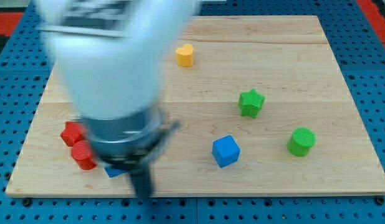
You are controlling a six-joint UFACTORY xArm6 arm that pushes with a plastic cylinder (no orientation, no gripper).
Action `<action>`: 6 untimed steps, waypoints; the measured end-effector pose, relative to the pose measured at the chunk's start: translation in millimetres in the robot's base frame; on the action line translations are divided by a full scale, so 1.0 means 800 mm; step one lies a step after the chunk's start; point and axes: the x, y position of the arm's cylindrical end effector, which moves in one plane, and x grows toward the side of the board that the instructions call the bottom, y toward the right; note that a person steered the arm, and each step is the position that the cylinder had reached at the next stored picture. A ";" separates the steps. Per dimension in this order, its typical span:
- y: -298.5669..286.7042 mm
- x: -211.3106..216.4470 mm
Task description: Move triangle towards right
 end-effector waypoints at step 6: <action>-0.028 -0.066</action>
